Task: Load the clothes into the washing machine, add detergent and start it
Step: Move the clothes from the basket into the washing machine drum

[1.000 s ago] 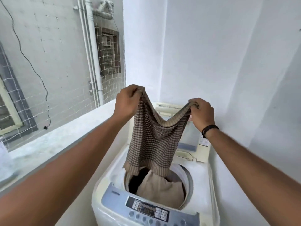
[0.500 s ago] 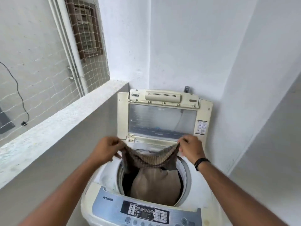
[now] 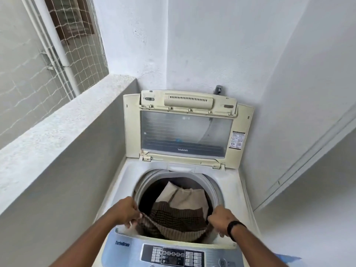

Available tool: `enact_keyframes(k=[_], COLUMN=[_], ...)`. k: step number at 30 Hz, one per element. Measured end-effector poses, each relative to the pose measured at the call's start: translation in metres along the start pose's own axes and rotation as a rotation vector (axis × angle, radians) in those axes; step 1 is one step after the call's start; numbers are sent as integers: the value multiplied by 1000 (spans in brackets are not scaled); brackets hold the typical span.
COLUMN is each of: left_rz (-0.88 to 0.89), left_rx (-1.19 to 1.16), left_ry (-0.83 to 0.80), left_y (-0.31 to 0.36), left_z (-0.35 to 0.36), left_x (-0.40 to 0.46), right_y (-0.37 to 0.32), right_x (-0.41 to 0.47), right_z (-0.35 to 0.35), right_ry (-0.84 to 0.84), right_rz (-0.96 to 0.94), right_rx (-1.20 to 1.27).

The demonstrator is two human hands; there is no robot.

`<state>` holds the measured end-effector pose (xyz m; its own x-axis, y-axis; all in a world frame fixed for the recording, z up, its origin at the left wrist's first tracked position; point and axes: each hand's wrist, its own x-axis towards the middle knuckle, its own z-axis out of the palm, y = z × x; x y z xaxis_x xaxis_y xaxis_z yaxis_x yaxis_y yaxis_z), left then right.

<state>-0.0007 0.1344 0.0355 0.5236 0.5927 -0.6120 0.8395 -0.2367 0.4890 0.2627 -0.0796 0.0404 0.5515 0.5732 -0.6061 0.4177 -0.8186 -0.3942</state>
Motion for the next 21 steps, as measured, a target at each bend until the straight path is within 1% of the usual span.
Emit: enact_keyframes(k=[3, 6, 8, 10, 13, 15, 19, 21], left_rz=[-11, 17, 52, 74, 91, 99, 123, 130], left_rx=[-6, -157, -234, -204, -156, -199, -281, -328], left_ry=[157, 269, 308, 280, 197, 172, 205, 195], left_y=[12, 28, 34, 34, 31, 28, 23, 32], left_z=[-12, -16, -14, -10, 2, 14, 38, 48], left_x=[22, 42, 57, 68, 72, 74, 80, 79], right_y=[-18, -31, -36, -37, -36, -30, -18, -14], right_x=[10, 29, 41, 51, 56, 55, 43, 30], right_z=[-12, -21, -21, -18, -3, 11, 32, 34], right_ry=[75, 202, 271, 313, 322, 328, 331, 343], right_rz=[-16, -12, -3, -3, 7, 9, 14, 12], right_rx=[64, 174, 259, 317, 382, 410, 446, 487])
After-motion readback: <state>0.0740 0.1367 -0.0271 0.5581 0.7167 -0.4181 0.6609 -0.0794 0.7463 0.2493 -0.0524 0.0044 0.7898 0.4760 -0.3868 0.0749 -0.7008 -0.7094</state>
